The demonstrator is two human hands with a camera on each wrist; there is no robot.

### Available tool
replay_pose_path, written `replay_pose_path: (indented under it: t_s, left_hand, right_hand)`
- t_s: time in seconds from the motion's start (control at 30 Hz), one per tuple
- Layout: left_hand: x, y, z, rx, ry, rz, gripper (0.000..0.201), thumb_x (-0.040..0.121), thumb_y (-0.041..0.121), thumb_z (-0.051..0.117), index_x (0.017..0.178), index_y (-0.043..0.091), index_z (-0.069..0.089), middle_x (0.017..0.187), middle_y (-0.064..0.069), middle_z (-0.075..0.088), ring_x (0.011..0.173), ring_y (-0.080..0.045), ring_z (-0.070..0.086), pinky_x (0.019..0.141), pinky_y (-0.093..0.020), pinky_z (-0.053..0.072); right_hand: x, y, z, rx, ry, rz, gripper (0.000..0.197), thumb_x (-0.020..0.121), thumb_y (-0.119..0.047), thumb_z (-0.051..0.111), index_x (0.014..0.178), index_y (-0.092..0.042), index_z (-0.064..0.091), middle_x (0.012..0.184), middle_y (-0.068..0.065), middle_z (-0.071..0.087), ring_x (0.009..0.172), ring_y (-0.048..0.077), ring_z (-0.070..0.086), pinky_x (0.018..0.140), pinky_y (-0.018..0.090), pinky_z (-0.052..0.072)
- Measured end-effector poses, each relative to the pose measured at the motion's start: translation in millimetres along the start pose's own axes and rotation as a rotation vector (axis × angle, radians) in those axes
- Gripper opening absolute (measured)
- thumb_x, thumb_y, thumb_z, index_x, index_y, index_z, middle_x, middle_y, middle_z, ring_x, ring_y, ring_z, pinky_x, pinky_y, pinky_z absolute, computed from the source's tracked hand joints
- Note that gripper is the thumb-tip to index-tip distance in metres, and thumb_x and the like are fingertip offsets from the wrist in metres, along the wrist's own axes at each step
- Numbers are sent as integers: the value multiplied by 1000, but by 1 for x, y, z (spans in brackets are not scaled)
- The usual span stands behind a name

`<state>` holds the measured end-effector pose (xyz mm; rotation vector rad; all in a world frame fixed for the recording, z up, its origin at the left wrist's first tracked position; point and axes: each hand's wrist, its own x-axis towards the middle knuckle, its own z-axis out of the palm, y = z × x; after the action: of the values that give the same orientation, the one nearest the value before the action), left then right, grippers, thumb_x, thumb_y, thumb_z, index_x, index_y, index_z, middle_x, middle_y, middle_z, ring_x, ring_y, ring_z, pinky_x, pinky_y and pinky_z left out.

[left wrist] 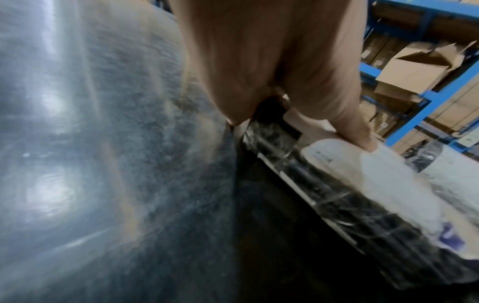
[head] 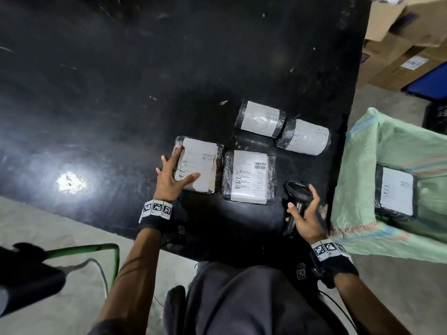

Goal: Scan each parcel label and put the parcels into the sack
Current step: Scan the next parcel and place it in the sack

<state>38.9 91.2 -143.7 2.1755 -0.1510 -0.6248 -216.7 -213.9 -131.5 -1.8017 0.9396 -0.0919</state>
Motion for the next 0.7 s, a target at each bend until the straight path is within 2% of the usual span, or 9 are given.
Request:
replay_pose_path:
  t_s: [0.03, 0.1, 0.17, 0.23, 0.4, 0.47, 0.53, 0.63, 0.7]
  left_hand:
    - [-1, -1, 2, -11, -5, 15, 93, 84, 42, 84, 160, 39, 32, 169, 1, 33, 161, -35, 4, 127, -62, -8]
    - [-5, 2, 3, -22, 33, 43, 94, 78, 50, 85, 158, 38, 37, 164, 3, 42, 158, -33, 25, 126, -66, 13]
    - [-9, 11, 3, 7, 94, 93, 98, 75, 44, 90, 158, 32, 40, 156, -7, 48, 145, -31, 46, 119, -61, 37]
    - [-12, 21, 4, 78, 140, 148, 98, 74, 31, 93, 158, 26, 42, 152, -16, 49, 138, -37, 53, 112, -59, 47]
    - [-27, 48, 9, 194, 231, 267, 98, 68, 19, 97, 153, 27, 50, 149, -19, 44, 131, -37, 54, 107, -47, 53]
    - [-36, 51, 12, 208, 253, 300, 96, 67, 19, 97, 152, 27, 51, 148, -17, 42, 128, -31, 54, 101, -37, 53]
    - [-42, 50, 15, 156, 263, 317, 97, 67, 17, 96, 152, 27, 50, 145, -16, 39, 125, -24, 50, 103, -34, 50]
    - [-44, 46, 15, 49, 256, 231, 101, 69, 10, 94, 155, 28, 45, 136, -16, 39, 118, -18, 46, 110, -33, 45]
    - [-43, 48, 13, 76, 210, 180, 101, 74, 13, 91, 158, 35, 38, 135, -18, 46, 117, -24, 52, 110, -42, 47]
  right_hand:
    - [-1, -2, 0, 20, -15, 11, 75, 94, 0, 61, 153, -4, 16, 134, 11, 49, 122, 16, 48, 87, -9, 32]
    - [-3, -6, 1, 63, -38, 36, 74, 95, 0, 59, 153, -5, 15, 133, 9, 48, 122, 16, 48, 86, -7, 33]
    - [-2, -5, 1, 74, -33, 57, 74, 96, -4, 59, 155, -12, 14, 136, 10, 49, 123, 19, 51, 90, 1, 34]
    - [-1, -1, 1, 90, -37, 73, 75, 97, -9, 59, 155, -20, 13, 139, 15, 53, 126, 26, 55, 94, 8, 34]
    - [-1, 6, 1, 81, -53, 119, 76, 97, -21, 61, 153, -35, 12, 136, 18, 58, 123, 30, 60, 110, 37, 40]
    - [-1, 8, 1, 84, -50, 112, 76, 97, -23, 61, 152, -37, 12, 133, 18, 60, 120, 30, 61, 106, 35, 41]
    - [-2, 6, 0, 94, -46, 110, 75, 97, -25, 61, 152, -40, 11, 133, 16, 60, 115, 28, 64, 100, 34, 44]
    - [-4, 3, 2, 138, -36, 124, 74, 98, -24, 59, 151, -44, 12, 126, 7, 62, 82, 28, 71, 77, 35, 57]
    - [-5, 2, 4, 210, -34, 127, 73, 99, -20, 58, 151, -46, 12, 124, 0, 60, 64, 29, 68, 69, 41, 60]
